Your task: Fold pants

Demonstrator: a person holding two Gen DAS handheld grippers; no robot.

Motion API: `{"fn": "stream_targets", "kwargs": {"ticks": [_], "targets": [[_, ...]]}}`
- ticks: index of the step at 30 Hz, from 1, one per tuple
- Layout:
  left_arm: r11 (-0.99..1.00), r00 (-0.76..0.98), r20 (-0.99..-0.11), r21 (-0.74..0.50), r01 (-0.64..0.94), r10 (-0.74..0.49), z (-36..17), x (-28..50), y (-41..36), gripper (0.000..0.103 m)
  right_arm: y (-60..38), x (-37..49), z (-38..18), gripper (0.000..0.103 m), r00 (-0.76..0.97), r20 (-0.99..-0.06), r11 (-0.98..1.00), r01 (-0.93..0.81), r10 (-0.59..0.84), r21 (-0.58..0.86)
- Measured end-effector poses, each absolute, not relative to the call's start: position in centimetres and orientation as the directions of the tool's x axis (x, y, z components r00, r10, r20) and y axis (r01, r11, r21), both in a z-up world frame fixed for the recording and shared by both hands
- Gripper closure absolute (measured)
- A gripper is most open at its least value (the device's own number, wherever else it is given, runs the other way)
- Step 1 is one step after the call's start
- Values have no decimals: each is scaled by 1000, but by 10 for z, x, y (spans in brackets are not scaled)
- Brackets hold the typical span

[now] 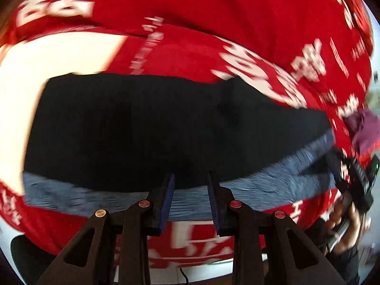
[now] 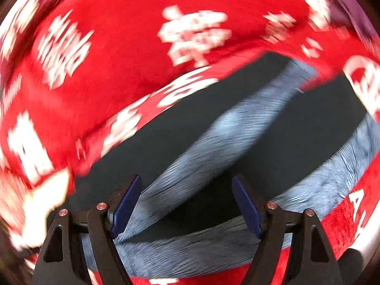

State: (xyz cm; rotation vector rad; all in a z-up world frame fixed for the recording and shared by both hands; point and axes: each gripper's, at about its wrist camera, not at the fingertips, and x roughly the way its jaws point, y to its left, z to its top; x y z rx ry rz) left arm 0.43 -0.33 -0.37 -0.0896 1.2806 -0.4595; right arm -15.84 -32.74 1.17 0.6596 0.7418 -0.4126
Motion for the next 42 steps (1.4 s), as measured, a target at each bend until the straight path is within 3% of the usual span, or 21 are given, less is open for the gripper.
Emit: {"fn": "stream_targets", "kwargs": {"ticks": [4,12,15,17,20,25,27,29,31,32,33,34,35,38,42], "targets": [[892,164,-919,-285,349,-358,-8,-1,-47,74,-365,-170,0,22,739,-672,647,532,-40,546],[901,136,-933,-273,336,-333,-20,11,-86,74,-382,-141,-14,23,790,-613,631,470,10,617],[901,127,-927,-302,311,-354,-21,16,-83,74,-388,-140,-18,38,801,-598,608,465,21,643],[899,120,-923,-319,300,-367,-22,16,-80,74,-390,-144,-19,57,814,-579,587,445,51,677],[899,122,-922,-319,299,-368,-22,15,-80,74,-394,-151,-25,60,798,-601,576,469,50,670],[904,136,-925,-302,303,-355,-23,15,-84,74,-389,-175,-26,55,805,-594,520,509,-6,686],[906,143,-927,-290,309,-346,-24,15,-86,74,-389,-167,-28,47,804,-595,531,506,-5,680],[906,146,-928,-286,313,-344,-23,14,-87,74,-393,-149,-27,30,813,-582,548,486,2,680],[905,144,-926,-292,310,-348,-23,14,-86,74,-400,-134,-25,27,820,-572,552,479,-5,682],[904,142,-925,-297,309,-352,-23,15,-86,74,-404,-127,-24,32,820,-573,545,479,2,688],[902,139,-924,-303,308,-357,-23,15,-85,74,-406,-124,-23,45,822,-570,543,473,12,694],[901,137,-922,-308,306,-362,-24,15,-84,74,-408,-122,-21,87,822,-569,545,466,26,697],[900,136,-921,-311,306,-365,-24,16,-84,74,-410,-123,-19,91,819,-572,547,462,37,698],[898,129,-920,-319,303,-370,-21,14,-83,74,-403,-137,0,92,821,-570,593,456,7,664],[882,122,-909,-342,324,-398,-9,8,-82,74,-370,-158,52,92,777,-613,714,510,-143,479]]}}
